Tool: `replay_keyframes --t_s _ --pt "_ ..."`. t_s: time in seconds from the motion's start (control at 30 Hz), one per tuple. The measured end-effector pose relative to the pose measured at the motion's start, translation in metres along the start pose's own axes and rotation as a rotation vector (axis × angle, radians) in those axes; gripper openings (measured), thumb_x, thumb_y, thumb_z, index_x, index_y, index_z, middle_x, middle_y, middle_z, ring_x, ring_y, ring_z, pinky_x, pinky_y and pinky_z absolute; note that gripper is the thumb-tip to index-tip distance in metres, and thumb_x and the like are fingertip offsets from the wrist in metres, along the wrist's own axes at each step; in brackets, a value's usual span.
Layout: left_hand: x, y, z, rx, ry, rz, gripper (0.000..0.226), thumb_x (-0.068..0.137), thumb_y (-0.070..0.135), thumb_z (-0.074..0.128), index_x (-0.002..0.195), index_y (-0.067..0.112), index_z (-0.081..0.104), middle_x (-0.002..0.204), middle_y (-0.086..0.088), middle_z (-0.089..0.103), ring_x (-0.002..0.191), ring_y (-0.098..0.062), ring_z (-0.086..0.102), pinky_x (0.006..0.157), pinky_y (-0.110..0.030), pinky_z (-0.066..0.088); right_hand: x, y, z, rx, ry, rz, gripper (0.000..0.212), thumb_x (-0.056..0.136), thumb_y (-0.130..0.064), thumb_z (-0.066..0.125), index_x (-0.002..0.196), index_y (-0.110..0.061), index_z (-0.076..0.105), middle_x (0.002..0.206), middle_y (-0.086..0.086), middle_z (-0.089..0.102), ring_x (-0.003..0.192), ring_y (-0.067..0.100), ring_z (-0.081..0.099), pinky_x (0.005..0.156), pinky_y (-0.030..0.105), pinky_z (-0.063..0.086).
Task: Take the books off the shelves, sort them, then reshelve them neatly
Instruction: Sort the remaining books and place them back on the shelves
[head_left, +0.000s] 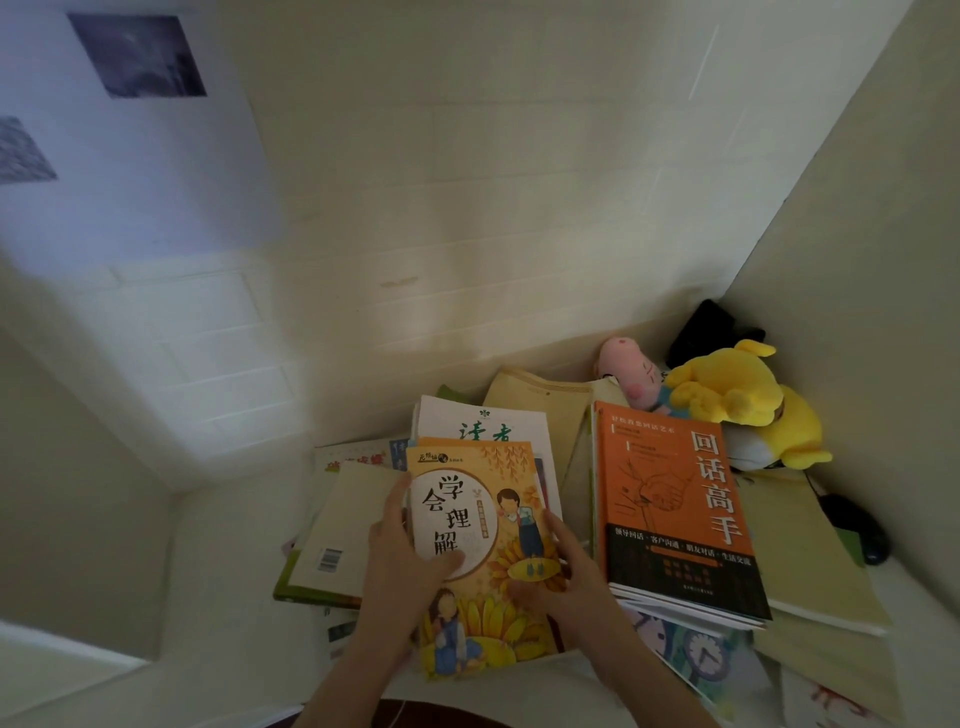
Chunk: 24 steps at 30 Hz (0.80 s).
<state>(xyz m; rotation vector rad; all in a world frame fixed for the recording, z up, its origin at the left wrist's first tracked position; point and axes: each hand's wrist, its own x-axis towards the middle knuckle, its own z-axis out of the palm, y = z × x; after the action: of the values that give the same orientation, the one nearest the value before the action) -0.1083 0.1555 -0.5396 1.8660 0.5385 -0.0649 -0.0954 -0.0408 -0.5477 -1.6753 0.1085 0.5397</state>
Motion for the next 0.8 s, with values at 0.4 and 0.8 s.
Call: replay_keyframes --t_s 0.4,0.8 --pt "0.013 0.0 -0.023 -0.202 -0.019 -0.085 0.087 0.076 0.013 0.077 0.147 0.011 0.026 0.133 -0.014 0.054 0.109 -0.026 0.057 0.09 -0.041 0.05 0.001 -0.001 0.021 0.032 -0.004 -0.031 0.088 0.078 -0.008 0.077 0.147 -0.03 0.028 0.133 -0.008 0.051 0.11 0.006 0.056 0.077 0.021 0.056" --pt "-0.003 -0.015 -0.09 -0.544 0.096 0.079 0.1 0.072 -0.002 0.072 0.135 0.059 0.025 0.113 -0.006 0.057 0.1 -0.023 0.063 0.073 -0.043 0.057 0.027 -0.027 0.072 -0.052 -0.11 -0.236 0.075 0.08 -0.012 0.076 0.134 -0.046 0.036 0.137 -0.005 0.048 0.111 0.004 0.058 0.087 0.036 0.056"
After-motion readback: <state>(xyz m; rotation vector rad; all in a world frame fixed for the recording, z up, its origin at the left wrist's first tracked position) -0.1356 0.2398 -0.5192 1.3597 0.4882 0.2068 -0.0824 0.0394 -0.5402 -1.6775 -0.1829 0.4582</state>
